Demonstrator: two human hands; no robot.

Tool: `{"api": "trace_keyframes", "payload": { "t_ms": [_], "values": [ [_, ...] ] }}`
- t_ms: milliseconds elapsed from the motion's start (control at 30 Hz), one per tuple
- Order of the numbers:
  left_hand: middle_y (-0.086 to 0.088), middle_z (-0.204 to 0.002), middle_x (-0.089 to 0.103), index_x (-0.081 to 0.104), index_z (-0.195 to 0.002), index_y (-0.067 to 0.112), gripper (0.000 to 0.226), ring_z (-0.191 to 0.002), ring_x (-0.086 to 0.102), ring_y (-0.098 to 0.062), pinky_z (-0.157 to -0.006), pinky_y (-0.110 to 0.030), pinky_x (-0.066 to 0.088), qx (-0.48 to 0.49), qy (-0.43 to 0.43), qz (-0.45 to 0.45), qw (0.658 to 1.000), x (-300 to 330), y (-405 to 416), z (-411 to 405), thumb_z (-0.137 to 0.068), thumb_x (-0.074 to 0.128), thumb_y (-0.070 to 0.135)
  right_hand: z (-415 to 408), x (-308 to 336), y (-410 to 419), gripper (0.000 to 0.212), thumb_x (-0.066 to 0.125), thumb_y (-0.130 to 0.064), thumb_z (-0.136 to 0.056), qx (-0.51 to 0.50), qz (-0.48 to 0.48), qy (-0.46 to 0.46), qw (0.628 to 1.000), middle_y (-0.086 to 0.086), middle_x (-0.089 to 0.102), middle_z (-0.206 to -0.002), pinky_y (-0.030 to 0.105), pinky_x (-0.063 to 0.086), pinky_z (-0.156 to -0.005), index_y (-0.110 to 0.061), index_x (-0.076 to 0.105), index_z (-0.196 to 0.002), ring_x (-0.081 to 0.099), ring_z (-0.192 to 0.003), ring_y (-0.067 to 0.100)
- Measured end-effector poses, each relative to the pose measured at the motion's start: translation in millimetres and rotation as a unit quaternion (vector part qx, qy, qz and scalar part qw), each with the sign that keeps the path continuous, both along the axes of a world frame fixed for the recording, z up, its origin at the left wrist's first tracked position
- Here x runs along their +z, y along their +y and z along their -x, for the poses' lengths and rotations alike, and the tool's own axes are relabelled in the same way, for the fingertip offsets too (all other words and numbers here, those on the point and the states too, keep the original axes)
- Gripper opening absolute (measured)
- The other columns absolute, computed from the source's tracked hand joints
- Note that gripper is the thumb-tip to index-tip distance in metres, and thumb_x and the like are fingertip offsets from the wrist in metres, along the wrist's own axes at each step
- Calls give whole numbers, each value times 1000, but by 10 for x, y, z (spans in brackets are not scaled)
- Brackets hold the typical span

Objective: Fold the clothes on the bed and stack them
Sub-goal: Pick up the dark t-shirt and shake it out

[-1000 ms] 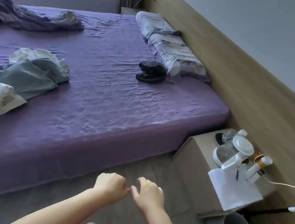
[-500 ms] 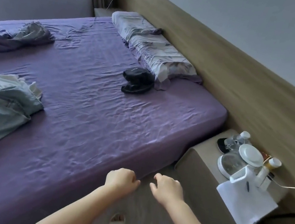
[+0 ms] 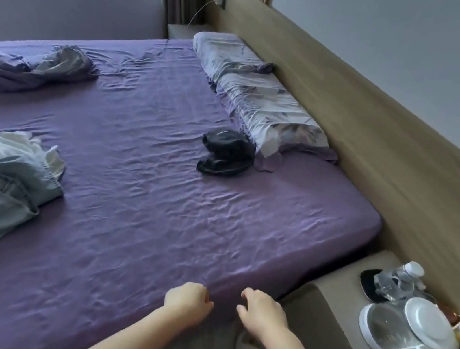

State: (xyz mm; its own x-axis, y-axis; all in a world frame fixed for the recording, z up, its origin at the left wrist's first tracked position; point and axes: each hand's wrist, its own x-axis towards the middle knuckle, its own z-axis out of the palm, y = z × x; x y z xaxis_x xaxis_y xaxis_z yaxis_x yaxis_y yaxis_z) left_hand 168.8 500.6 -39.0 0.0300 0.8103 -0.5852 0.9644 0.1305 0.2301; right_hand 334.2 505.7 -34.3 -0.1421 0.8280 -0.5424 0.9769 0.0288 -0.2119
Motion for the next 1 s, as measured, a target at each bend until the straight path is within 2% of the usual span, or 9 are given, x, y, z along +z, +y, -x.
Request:
{"api": "trace_keyframes", "payload": {
  "t_ms": [267,467,633,800,1000],
  "values": [
    [-3,-120,63,64,-110,18,34,-112,58,-25,-88,-31,46,104,31,30,994,-84,539,-335,-91,45,39,-329,-123,868,31,42,-33,-93,96,17,4,995,4,56,-124,35,41,-90,-16,50,-117,52,-115,27],
    [-4,-119,63,64,-108,17,33,-111,59,-27,-86,-31,46,177,55,62,981,-77,794,-524,-91,44,37,-610,-310,1407,31,40,-32,-93,172,45,0,984,2,57,-122,34,42,-88,-18,51,-118,53,-113,26],
    [-4,-119,63,64,-107,18,34,-112,58,-27,-87,-30,46,231,67,84,967,-59,818,-466,-90,45,40,-539,-396,1627,33,39,-31,-94,212,60,-7,975,3,55,-126,33,41,-89,-17,50,-121,52,-116,26],
    [-4,-116,64,63,-104,16,33,-110,59,-27,-86,-30,46,244,67,88,963,-52,1038,-336,-90,43,38,-296,-441,1853,35,40,-32,-95,234,61,4,970,4,54,-128,33,40,-92,-16,48,-124,50,-118,26],
    [-3,-109,66,64,-96,15,30,-103,60,-25,-78,-27,45,209,47,80,973,-136,1504,-46,-89,41,33,-38,-427,2207,33,39,-31,-96,208,56,-8,976,4,54,-126,33,41,-89,-15,49,-124,52,-116,26]
  ]
}}
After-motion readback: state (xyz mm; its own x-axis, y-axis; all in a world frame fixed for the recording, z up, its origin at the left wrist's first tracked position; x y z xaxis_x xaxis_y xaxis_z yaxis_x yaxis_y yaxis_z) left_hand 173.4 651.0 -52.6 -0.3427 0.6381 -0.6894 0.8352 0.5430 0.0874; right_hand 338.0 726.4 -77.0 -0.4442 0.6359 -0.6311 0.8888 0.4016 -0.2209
